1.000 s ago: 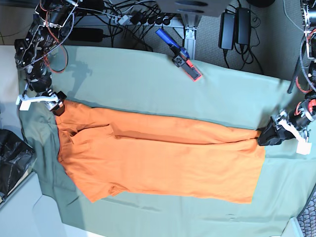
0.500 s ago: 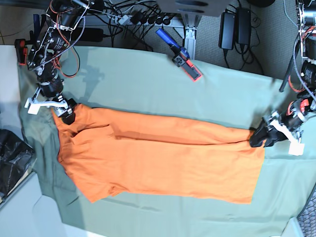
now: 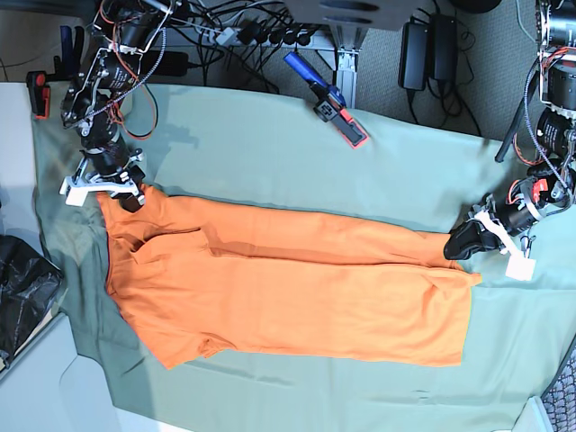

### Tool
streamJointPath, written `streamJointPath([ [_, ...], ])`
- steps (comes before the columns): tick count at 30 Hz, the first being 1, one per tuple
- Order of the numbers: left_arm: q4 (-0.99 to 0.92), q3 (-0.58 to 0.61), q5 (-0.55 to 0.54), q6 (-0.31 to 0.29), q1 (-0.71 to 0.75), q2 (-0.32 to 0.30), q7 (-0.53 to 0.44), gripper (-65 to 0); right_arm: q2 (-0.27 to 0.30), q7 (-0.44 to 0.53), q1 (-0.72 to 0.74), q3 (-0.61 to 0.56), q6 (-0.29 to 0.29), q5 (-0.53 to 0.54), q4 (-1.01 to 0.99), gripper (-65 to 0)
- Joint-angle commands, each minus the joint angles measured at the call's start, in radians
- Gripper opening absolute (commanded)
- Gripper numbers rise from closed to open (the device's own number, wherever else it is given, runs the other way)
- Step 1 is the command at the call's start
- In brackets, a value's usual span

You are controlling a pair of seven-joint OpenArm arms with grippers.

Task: Fold the T-shirt properly
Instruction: 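Lift the gripped edge with both grippers and fold it over the shirt body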

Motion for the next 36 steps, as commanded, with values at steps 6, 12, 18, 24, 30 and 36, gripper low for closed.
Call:
streamJointPath([
  [6, 0.076, -0.001, -0.061, 0.002, 0.013, -0.043, 0.121, -65.0, 0.019, -0.101, -0.044, 0.005, 0.064, 0.024, 0.131, -65.0],
  [12, 0.274, -0.003, -0.093, 0.002, 0.124, -0.108, 0.148, -65.0, 0.054, -0.105, -0.187, 0.005, 0.064, 0.038, 0.278, -65.0],
  [18, 0.427, -0.072, -0.092, 0.002, 0.253, -0.148, 0.15, -65.0, 0.106, -0.104, -0.343, 0.01, 0.064, 0.04, 0.396, -65.0],
  [24, 0.486, -0.159, -0.108, 0.002, 0.361, -0.148, 0.154, -65.0, 0.151, -0.105, -0.451, 0.04, 0.064, 0.043, 0.469, -65.0],
  [30, 0.489, -0.174, -0.142, 0.002, 0.422, -0.159, 0.167, -65.0, 0.163, -0.104, -0.51, 0.089, 0.064, 0.053, 0.487, -65.0],
  [36, 0.489, -0.176, -0.142, 0.002, 0.448, -0.159, 0.167, -65.0, 0.16, -0.104, -0.544, 0.09, 0.064, 0.058, 0.486, -65.0],
])
